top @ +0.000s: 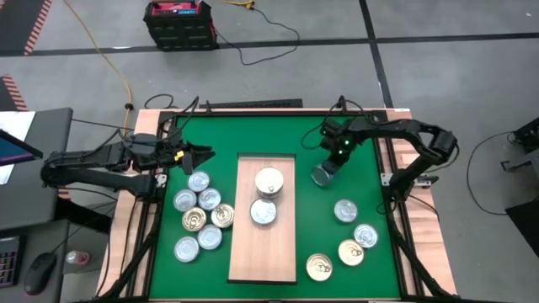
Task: Stack canned seafood by type on shelf
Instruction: Stack the blue tuna can on top of the other blue tuna can on the shelf, then stack the green tuna can on top of the blue tuna cans on the shelf
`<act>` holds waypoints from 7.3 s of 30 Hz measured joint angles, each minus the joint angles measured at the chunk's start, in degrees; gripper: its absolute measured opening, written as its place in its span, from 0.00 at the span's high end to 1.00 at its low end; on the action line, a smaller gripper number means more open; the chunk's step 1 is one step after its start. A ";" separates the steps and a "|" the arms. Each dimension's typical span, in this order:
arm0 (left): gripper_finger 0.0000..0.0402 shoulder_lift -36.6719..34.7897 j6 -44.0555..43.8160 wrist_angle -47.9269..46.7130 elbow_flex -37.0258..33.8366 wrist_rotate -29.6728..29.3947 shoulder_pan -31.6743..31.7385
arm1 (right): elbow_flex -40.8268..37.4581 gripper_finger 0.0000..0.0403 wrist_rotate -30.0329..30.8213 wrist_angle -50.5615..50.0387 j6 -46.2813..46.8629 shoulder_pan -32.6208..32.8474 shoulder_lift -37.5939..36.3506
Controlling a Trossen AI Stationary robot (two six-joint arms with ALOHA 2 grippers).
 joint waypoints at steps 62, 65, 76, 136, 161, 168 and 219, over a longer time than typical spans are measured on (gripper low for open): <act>0.51 -0.02 -2.92 0.06 0.00 3.65 -0.02 | 8.70 0.60 4.07 3.05 -16.13 18.18 -3.97; 0.51 -0.02 -2.92 0.04 0.00 3.71 -0.02 | 10.30 0.60 3.95 -4.28 -17.91 18.98 -8.67; 0.50 0.02 -4.17 0.06 0.00 -0.09 0.00 | 20.19 0.55 3.87 -9.72 -26.97 37.75 -21.87; 0.51 -1.86 -8.91 8.63 0.02 16.14 -0.17 | 39.85 0.38 41.67 17.60 -22.94 62.73 11.44; 0.51 6.95 -9.35 -19.72 0.02 22.10 -0.15 | 40.13 0.28 40.67 4.38 6.03 62.32 -5.57; 0.51 11.20 -3.50 -18.47 0.02 20.20 -0.07 | 33.93 0.28 25.93 -15.69 23.09 55.68 -12.31; 0.50 0.07 -8.37 -11.39 0.02 1.75 0.00 | -3.89 0.84 -6.15 -13.27 -6.71 26.82 -2.00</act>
